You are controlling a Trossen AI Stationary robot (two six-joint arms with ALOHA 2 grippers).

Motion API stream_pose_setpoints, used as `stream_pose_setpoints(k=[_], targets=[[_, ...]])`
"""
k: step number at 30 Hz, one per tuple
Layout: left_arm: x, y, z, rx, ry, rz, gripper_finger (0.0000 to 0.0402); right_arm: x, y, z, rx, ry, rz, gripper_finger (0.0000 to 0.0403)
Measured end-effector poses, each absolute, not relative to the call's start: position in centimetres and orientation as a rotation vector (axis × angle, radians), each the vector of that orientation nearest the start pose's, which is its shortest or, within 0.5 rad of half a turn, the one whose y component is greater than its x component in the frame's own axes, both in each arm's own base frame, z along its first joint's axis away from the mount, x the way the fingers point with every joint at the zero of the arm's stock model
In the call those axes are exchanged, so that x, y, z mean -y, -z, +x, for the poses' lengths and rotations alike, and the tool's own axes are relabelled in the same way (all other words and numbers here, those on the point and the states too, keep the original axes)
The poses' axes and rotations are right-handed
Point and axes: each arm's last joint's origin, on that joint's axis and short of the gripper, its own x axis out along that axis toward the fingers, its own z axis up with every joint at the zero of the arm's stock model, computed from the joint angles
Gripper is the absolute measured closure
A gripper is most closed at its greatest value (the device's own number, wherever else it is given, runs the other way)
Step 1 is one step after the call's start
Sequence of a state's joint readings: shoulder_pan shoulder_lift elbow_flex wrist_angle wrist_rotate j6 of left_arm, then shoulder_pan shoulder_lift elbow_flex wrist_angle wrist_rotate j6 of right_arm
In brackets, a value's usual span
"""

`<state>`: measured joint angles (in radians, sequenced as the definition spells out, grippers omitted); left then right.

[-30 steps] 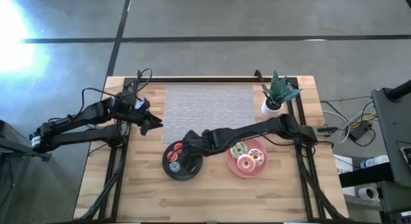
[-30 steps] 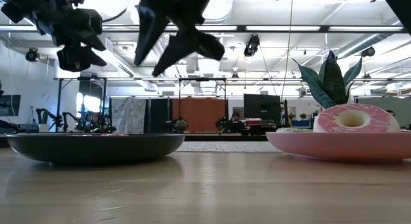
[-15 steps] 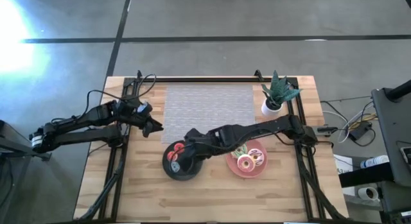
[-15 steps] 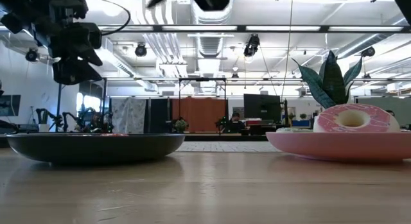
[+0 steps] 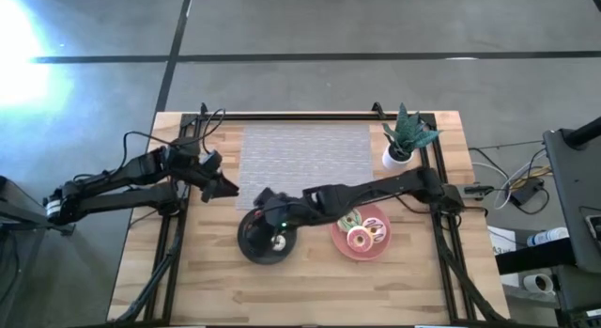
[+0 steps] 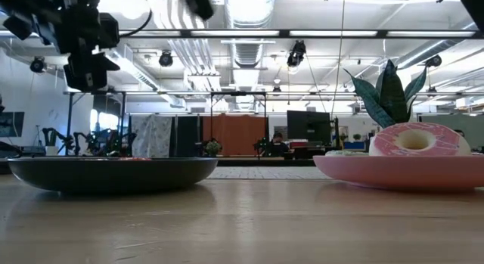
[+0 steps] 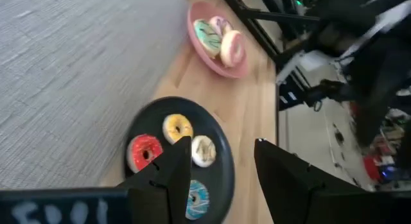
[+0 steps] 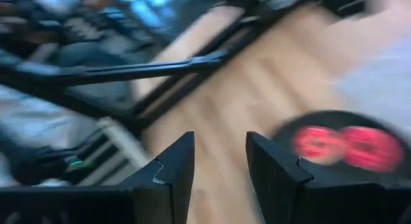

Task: Pick & Place donuts
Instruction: Return to Home Position

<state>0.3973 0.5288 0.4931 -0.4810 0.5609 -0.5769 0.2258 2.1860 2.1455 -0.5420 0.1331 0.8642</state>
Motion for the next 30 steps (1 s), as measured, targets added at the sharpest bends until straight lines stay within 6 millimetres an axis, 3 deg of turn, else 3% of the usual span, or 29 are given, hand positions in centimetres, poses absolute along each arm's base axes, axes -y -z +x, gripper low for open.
stream_pose_setpoints(k=[3,5,11,17,21,26,30], targets=[[-3.1,-24.4,11.4,-0.486,0.034,-0.797,0.0258,-9.9,-28.9,50.1,-0.514,0.038,0.788,0.0273],[-3.0,-24.5,11.2,-0.476,0.038,-0.792,0.0258,-9.0,-28.3,50.2,-0.486,-0.003,0.807,0.0273],[-2.8,-24.7,10.7,-0.454,0.048,-0.765,0.0258,-6.6,-29.7,46.8,-0.457,0.072,0.766,0.0267],[-2.6,-24.4,10.2,-0.475,0.049,-0.747,0.0258,-4.6,-31.6,39.9,-0.374,0.250,0.719,0.0269],[-2.5,-24.2,10.0,-0.491,0.051,-0.727,0.0258,-4.0,-31.7,35.0,-0.314,0.254,0.744,0.0275],[-2.5,-24.2,10.0,-0.489,0.048,-0.722,0.0258,-2.7,-31.1,28.6,-0.301,0.342,1.010,0.0277],[-2.5,-24.3,10.1,-0.482,0.048,-0.721,0.0258,-2.3,-30.0,25.0,-0.250,0.367,1.190,0.0273]])
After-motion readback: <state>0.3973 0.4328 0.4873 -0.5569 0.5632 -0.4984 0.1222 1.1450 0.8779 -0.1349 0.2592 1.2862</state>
